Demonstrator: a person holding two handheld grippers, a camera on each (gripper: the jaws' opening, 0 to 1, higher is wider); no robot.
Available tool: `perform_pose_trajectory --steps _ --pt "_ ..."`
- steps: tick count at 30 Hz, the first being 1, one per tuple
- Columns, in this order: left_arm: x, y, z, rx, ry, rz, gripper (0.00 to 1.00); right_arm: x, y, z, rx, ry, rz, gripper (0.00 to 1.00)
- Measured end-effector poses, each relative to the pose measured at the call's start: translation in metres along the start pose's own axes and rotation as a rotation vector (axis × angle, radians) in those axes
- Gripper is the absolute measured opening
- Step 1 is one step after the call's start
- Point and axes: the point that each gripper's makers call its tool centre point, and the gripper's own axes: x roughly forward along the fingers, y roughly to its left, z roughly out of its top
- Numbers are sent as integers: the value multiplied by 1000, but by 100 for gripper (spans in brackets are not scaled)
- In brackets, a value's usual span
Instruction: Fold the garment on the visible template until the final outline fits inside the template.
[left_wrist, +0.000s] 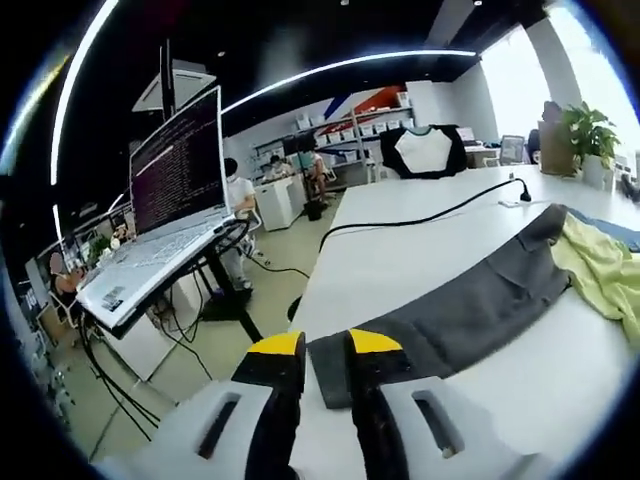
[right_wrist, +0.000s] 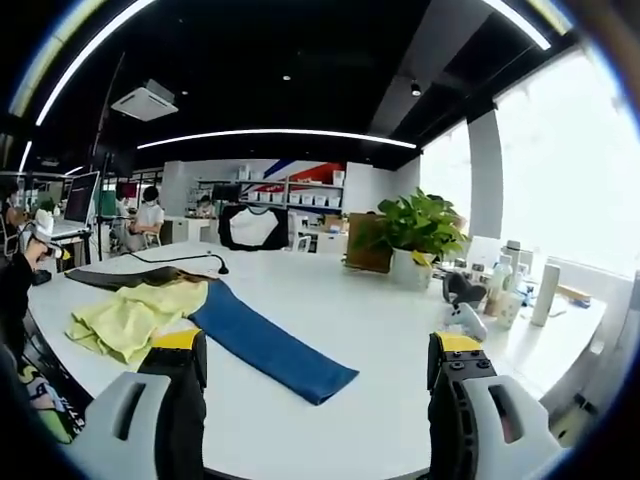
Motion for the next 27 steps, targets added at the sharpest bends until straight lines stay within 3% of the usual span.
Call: perform_pose_trajectory --steps 2,12,16,21,24,27 --pt "2 -19 3 18 7 -70 19 0 0 0 1 0 -2 94" --pt "5 -81 46 110 -87 -255 25 -3 -1 2 3 1 -4 94" --pt "4 -100 63 177 -115 -285 28 -4 -2 3 3 0 -6 94" --pt "-2 -127 84 145 -151 -377 32 -5 -5 5 8 -4 -16 94" --pt "-2 -139 93 195 -168 -393 42 -5 -5 5 9 -3 -17 94" --pt "-4 -152 106 190 -191 -428 55 -4 -3 5 6 -1 -13 94"
